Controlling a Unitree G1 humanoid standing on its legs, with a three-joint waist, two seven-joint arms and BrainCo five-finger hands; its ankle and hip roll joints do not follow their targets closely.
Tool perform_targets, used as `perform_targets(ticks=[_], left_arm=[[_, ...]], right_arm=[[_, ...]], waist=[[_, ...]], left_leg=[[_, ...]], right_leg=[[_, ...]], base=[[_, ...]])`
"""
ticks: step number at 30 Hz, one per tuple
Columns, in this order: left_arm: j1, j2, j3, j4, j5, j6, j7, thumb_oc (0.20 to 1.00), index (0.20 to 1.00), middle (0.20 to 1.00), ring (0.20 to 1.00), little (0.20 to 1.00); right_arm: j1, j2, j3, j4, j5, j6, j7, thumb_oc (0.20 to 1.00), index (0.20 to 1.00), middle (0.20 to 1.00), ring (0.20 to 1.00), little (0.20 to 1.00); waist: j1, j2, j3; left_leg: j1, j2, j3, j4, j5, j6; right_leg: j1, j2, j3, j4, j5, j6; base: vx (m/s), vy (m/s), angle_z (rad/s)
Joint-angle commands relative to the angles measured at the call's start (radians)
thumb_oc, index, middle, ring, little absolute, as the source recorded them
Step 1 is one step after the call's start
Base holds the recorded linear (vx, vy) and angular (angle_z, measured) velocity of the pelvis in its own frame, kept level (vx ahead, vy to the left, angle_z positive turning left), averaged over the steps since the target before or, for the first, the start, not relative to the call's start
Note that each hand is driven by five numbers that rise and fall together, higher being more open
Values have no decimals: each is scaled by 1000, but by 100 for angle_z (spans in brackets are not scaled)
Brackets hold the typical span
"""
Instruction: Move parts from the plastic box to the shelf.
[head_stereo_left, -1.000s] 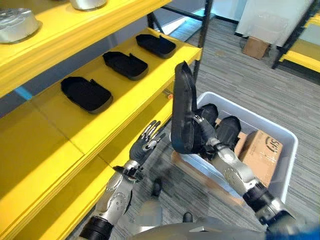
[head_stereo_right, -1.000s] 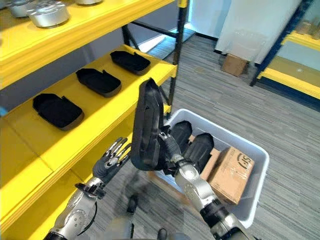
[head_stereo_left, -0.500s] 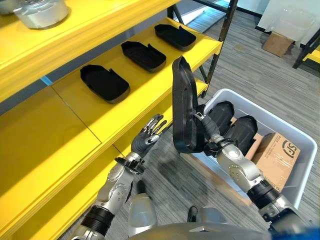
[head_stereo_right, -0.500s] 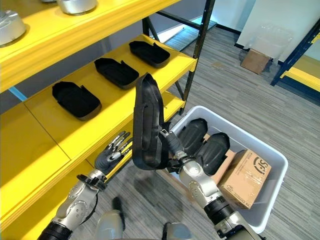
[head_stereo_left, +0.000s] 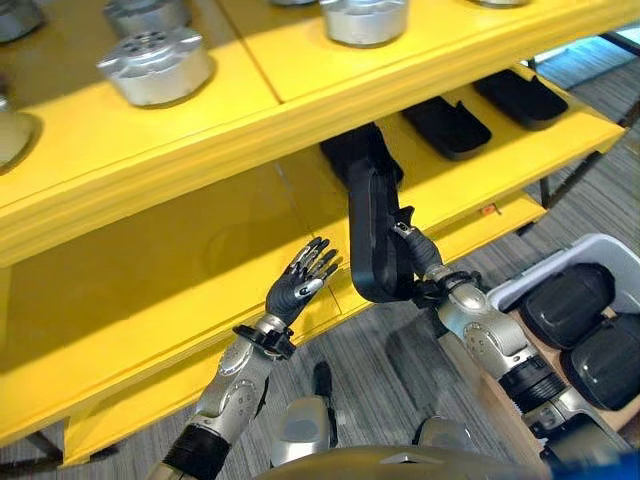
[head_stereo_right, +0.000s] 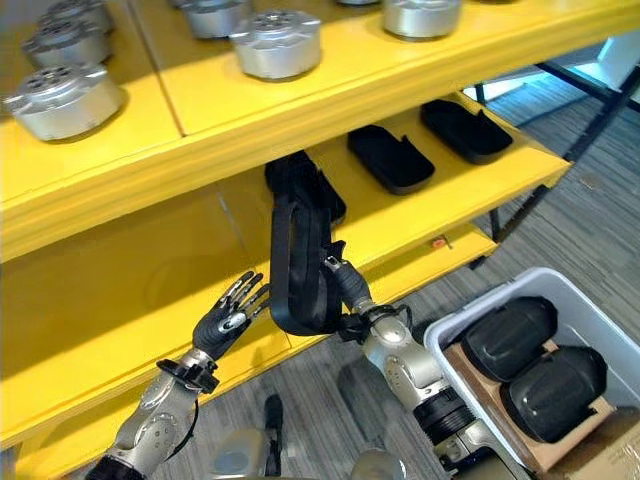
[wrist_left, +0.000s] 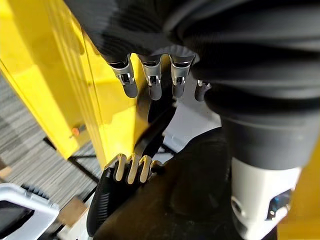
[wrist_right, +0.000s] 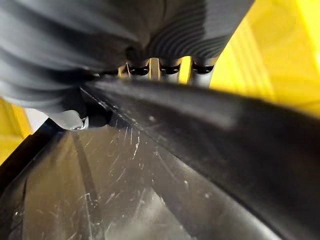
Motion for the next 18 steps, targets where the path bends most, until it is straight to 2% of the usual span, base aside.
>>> perform_targets(ticks=[1, 6, 12, 13, 15, 16, 17, 18], left_arm=[[15, 6, 7, -103, 19, -57, 16, 1000, 1000, 1000, 1000, 1000], [21, 17, 10, -116, 27, -49, -4, 1000, 1000, 1000, 1000, 1000], [3, 23, 0, -107, 37, -23, -31, 1000, 1000, 1000, 1000, 1000], [-10, 25, -13, -101, 49, 4, -37, 1000, 1000, 1000, 1000, 1000], [-13, 25, -19, -93, 51, 2, -36, 1000, 1000, 1000, 1000, 1000], [-13, 26, -23, -88, 45, 1, -32, 1000, 1000, 1000, 1000, 1000], [-15, 29, -28, -80, 40, 3, -16, 1000, 1000, 1000, 1000, 1000], [-20, 29, -38, -67, 31, 10, -5, 1000, 1000, 1000, 1000, 1000]], right_arm=[[-35, 28, 8, -76, -26, -82, 22, 200, 200, 200, 200, 200], [-77, 52, 28, -44, -28, -58, 16, 200, 200, 200, 200, 200], [-92, 68, 36, -7, -26, -59, 9, 200, 200, 200, 200, 200], [-92, 81, 34, 15, -42, -79, 14, 200, 200, 200, 200, 200], [-95, 87, 35, 24, -65, -88, 26, 200, 200, 200, 200, 200], [-99, 90, 36, 28, -79, -92, 40, 200, 200, 200, 200, 200], [-100, 84, 38, 20, -85, -87, 49, 200, 200, 200, 200, 200], [-95, 72, 40, 8, -91, -82, 41, 200, 200, 200, 200, 200]], waist=[[31, -6, -35], [91, -38, -20], [110, -61, -20], [110, -73, -23], [107, -77, -24], [103, -77, -24], [90, -80, -28], [68, -84, -33]], left_leg=[[78, 101, 16, -49, -45, -56], [33, 78, 4, -22, -58, -41], [25, 58, 19, -19, -69, -24], [33, 45, 32, -27, -76, -9], [45, 40, 45, -42, -79, -2], [54, 41, 52, -52, -81, 3], [53, 33, 48, -61, -88, 14], [43, 14, 27, -59, -95, 24]], right_leg=[[-28, 28, -51, 15, 36, -12], [11, 12, -89, -33, 55, 14], [34, -6, -104, -74, 91, 37], [37, -21, -102, -93, 130, 50], [25, -31, -97, -86, 161, 57], [16, -28, -92, -77, 166, 60], [-3, 11, -52, -49, 143, 58], [-26, 75, 25, -19, 115, 44]], base=[[-30, 83, 22], [-54, 71, 26], [-28, 42, 16], [-11, 74, 14], [-16, 56, 4], [-43, 14, -7], [-55, -3, -9], [-46, -6, 0]])
